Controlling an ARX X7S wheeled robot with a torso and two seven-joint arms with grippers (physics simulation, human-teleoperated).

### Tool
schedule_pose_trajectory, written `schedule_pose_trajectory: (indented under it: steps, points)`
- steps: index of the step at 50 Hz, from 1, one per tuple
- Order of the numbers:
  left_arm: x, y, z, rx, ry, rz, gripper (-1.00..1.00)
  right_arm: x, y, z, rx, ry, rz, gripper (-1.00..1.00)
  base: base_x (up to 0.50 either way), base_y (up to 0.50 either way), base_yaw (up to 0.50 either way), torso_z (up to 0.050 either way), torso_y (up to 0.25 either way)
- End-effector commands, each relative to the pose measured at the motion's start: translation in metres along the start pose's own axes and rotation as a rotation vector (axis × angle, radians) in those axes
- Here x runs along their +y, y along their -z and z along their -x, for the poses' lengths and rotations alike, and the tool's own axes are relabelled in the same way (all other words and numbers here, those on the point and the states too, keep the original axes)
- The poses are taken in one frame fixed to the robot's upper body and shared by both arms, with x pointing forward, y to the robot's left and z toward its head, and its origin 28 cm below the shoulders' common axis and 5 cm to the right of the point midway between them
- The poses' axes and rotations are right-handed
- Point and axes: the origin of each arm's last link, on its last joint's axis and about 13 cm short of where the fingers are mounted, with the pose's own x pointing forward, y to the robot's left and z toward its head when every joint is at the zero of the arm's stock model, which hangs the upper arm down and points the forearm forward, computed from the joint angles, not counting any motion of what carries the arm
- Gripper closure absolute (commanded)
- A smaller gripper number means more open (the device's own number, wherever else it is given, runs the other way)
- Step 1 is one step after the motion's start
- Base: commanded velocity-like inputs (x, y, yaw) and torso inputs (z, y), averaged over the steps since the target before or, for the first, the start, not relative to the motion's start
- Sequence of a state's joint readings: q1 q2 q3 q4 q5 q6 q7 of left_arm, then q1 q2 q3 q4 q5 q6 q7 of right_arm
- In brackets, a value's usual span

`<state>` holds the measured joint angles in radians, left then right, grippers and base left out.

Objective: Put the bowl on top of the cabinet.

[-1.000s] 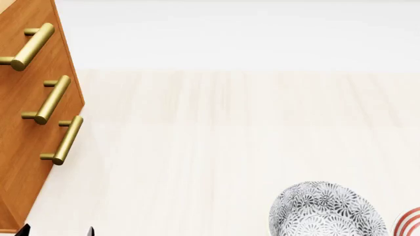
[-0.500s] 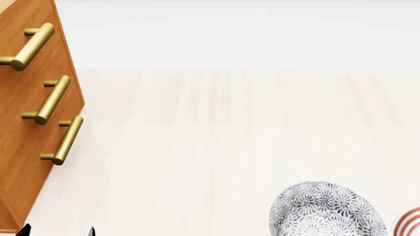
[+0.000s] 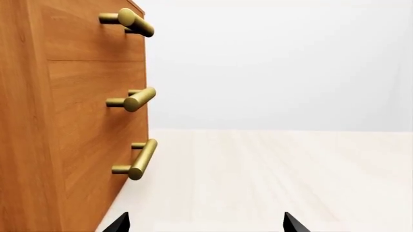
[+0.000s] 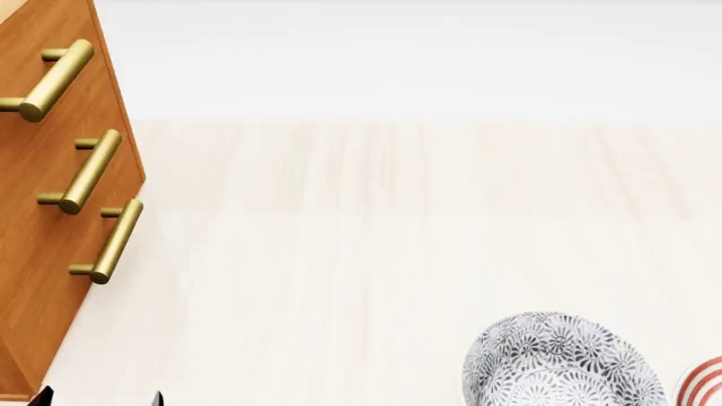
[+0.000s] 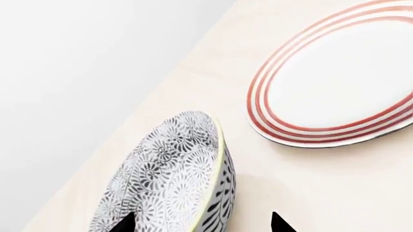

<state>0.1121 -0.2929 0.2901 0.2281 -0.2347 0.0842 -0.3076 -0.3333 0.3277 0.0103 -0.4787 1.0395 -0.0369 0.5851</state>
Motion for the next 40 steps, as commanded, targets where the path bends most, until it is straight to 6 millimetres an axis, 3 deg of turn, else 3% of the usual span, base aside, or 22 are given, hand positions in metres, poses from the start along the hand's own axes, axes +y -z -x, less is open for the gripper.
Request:
schedule_pose_trajectory:
  steps: [1, 40]
  points:
    - [0.000, 0.001, -0.001, 0.004, 0.003, -0.001, -1.00, 0.002, 0.002, -0.003, 0.011, -0.014, 0.027, -1.00, 0.00, 0.00, 0.00, 0.000, 0.000]
    - [0.000, 0.000, 0.000, -0.001, 0.000, -0.002, -1.00, 0.006, 0.010, -0.032, 0.024, 0.048, 0.063, -1.00, 0.00, 0.00, 0.00, 0.000, 0.000]
